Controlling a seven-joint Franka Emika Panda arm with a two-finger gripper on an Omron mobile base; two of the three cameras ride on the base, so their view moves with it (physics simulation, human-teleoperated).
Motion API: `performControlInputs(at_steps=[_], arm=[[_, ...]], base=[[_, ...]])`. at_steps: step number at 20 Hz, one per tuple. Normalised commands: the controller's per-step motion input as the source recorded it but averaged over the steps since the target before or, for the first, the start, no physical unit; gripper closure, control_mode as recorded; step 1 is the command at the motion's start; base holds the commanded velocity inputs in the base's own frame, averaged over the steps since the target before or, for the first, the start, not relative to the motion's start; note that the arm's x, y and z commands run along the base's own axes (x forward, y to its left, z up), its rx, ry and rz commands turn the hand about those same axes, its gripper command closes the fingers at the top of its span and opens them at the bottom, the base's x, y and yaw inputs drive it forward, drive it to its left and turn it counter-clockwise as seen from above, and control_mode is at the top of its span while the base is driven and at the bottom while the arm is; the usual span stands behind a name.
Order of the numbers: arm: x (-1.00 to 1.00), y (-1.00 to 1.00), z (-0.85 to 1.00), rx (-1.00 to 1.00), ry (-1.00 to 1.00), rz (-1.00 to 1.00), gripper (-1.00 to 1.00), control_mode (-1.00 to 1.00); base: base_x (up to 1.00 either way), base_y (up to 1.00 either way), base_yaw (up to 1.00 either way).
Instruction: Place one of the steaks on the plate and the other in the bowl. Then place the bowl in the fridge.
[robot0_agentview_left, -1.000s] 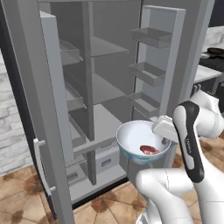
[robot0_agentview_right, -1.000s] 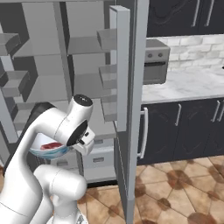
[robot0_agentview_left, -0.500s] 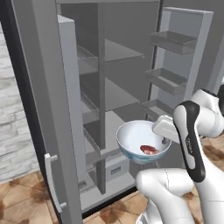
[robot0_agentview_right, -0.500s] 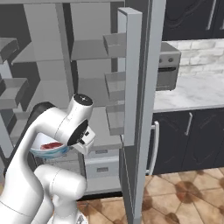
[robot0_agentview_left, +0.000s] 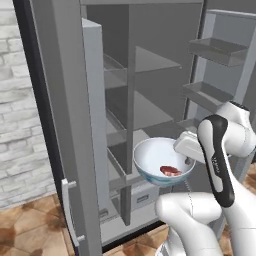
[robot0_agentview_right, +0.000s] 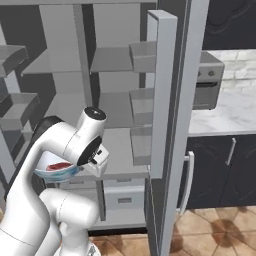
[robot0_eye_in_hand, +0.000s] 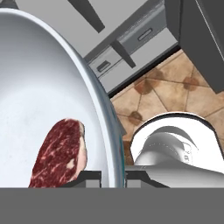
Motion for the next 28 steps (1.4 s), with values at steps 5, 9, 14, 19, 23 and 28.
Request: performControlInputs(at_steps=[5, 9, 14, 19, 23, 28], arm=[[0.00, 0.00, 0.00, 0.00, 0.00, 0.00, 1.00, 1.00], [0.00, 0.00, 0.00, 0.00, 0.00, 0.00, 1.00, 1.00], [0.00, 0.00, 0.00, 0.00, 0.00, 0.00, 1.00, 1.00], [0.00, 0.00, 0.00, 0.00, 0.00, 0.00, 1.00, 1.00], [0.00, 0.00, 0.00, 0.00, 0.00, 0.00, 1.00, 1.00], [0.00, 0.00, 0.00, 0.00, 0.00, 0.00, 1.00, 1.00]], base=[[0.35, 0.14, 0.07], [0.54, 0.15, 0.04], [0.47, 0.06, 0.03], [0.39, -0.06, 0.04], [0.12, -0.05, 0.02], [0.22, -0.38, 0.06]])
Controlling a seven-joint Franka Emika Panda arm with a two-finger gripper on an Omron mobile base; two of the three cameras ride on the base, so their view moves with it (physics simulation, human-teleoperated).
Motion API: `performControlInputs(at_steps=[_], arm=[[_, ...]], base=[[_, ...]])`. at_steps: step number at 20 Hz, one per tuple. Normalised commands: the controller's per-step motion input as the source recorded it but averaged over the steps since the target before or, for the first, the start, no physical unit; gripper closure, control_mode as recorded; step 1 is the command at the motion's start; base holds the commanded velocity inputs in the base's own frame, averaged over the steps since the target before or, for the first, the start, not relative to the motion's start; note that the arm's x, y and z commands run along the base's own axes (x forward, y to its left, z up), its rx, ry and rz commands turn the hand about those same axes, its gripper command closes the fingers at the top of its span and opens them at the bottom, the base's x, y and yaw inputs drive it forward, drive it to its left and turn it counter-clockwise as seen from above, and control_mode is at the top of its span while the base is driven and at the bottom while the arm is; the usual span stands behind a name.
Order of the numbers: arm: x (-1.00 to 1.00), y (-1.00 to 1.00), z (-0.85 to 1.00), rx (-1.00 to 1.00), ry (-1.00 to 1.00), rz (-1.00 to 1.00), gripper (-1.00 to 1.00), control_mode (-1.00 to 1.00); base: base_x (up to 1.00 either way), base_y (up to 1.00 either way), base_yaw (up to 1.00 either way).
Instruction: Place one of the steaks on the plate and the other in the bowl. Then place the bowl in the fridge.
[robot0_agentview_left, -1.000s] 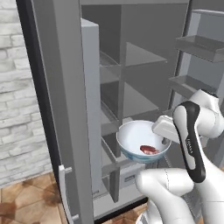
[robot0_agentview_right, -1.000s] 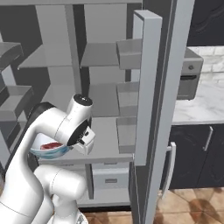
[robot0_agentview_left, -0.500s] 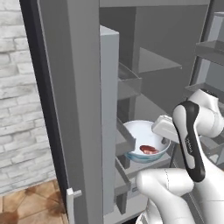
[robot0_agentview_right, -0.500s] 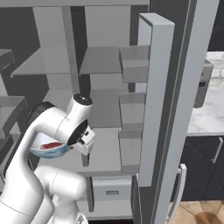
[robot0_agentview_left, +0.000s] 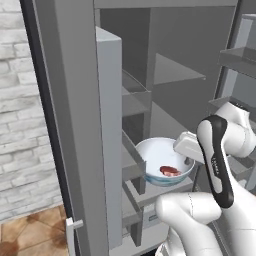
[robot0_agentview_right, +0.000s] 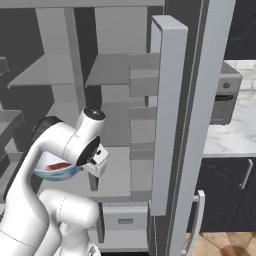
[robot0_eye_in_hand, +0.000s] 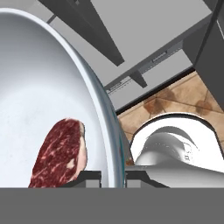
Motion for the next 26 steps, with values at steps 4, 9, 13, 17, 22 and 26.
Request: performControlInputs(at_steps=[4, 9, 13, 17, 22, 26], arm=[[0.00, 0.00, 0.00, 0.00, 0.00, 0.00, 1.00, 1.00], [0.00, 0.00, 0.00, 0.00, 0.00, 0.00, 1.00, 1.00], [0.00, 0.00, 0.00, 0.00, 0.00, 0.00, 1.00, 1.00], [0.00, 0.00, 0.00, 0.00, 0.00, -0.02, 1.00, -1.00], [-0.13, 0.09, 0.04, 0.00, -0.08, -0.41, 1.00, -1.00], [-0.55, 0.00, 0.26, 0.00, -0.16, -0.44, 1.00, -1.00]], base=[[0.05, -0.08, 0.00], [0.05, 0.01, 0.00], [0.00, 0.00, 0.00], [0.00, 0.00, 0.00], [0.00, 0.00, 0.00], [0.00, 0.00, 0.00]])
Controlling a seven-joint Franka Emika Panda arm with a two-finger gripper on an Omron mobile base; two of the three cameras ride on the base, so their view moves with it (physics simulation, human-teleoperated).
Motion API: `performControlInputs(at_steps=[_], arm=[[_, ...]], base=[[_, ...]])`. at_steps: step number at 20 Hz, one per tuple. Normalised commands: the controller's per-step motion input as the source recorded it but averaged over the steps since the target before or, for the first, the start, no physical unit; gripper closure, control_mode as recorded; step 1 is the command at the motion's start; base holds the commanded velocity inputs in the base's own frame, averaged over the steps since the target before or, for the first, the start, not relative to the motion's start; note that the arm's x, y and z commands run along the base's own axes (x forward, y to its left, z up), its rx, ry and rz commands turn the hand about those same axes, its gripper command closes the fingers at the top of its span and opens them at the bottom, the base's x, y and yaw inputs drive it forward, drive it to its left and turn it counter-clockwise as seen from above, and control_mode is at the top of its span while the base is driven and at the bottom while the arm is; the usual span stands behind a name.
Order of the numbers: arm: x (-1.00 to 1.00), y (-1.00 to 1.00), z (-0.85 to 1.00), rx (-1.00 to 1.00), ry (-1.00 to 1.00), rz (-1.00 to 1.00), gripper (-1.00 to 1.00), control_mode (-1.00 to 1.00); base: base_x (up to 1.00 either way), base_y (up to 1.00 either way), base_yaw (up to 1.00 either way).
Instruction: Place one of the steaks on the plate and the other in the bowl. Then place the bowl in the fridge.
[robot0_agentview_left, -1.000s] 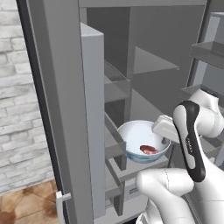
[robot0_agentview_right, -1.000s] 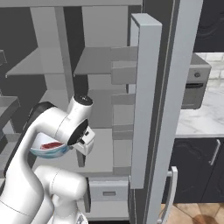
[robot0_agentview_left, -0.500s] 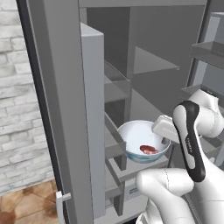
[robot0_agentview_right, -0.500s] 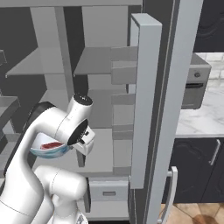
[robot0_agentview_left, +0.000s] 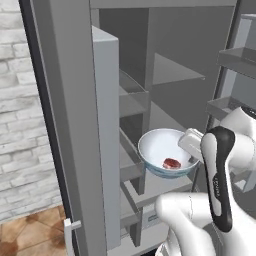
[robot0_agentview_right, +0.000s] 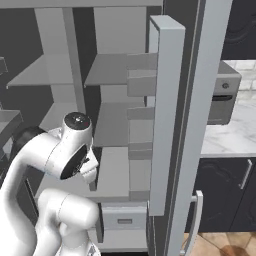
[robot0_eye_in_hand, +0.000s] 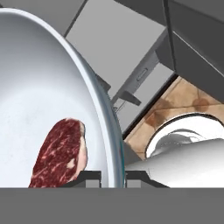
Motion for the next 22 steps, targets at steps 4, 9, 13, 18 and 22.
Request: performControlInputs(at_steps=[4, 9, 13, 18, 22], arm=[[-0.34, 0.00, 0.06, 0.00, -0.10, -0.57, 1.00, -1.00], [0.09, -0.04, 0.00, 0.00, -0.02, -0.60, 1.00, -1.00], [0.08, -0.13, 0.00, 0.02, 0.00, -0.21, 1.00, -1.00], [0.10, -0.31, -0.03, 0.09, -0.02, -0.14, 1.00, -1.00], [0.50, -0.03, 0.00, 0.02, -0.02, -0.02, 1.00, -1.00]], base=[[0.00, 0.00, 0.00], [0.00, 0.00, 0.00], [0.00, 0.00, 0.00], [0.00, 0.00, 0.00], [0.00, 0.00, 0.00]])
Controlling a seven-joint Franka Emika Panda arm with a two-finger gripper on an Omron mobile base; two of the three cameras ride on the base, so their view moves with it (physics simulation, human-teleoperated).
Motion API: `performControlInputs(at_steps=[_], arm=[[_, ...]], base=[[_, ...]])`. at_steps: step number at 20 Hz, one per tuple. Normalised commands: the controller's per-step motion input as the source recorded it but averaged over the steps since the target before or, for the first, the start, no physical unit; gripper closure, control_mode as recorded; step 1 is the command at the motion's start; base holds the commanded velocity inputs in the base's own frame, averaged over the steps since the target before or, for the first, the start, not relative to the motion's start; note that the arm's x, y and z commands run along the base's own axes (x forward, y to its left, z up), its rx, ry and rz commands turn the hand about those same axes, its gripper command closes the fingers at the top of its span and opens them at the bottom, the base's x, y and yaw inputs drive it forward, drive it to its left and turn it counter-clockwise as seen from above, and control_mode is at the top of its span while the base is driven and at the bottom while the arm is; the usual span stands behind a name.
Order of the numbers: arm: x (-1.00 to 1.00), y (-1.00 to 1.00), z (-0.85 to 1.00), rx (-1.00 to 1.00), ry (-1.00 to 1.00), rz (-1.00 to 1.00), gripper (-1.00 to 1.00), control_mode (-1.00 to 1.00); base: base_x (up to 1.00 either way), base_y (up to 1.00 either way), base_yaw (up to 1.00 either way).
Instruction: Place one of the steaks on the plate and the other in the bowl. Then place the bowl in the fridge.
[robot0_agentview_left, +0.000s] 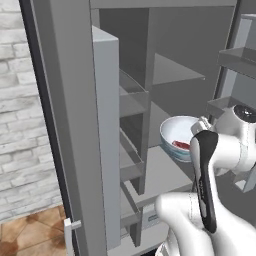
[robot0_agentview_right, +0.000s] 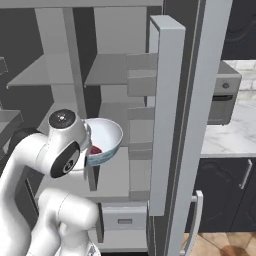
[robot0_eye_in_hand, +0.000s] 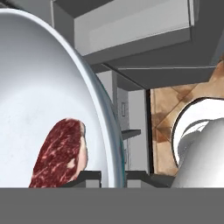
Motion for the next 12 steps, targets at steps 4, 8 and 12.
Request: performControlInputs(at_steps=[4, 8, 12], arm=[[0.70, 0.00, -0.01, 0.00, 0.00, 0.00, 1.00, -1.00], [0.76, -0.05, 0.00, 0.00, 0.00, 0.00, 1.00, -1.00], [0.70, -0.10, -0.03, 0.00, 0.00, 0.00, 1.00, -1.00]], base=[[0.00, 0.00, 0.00], [0.00, 0.00, 0.00], [0.00, 0.00, 0.00]])
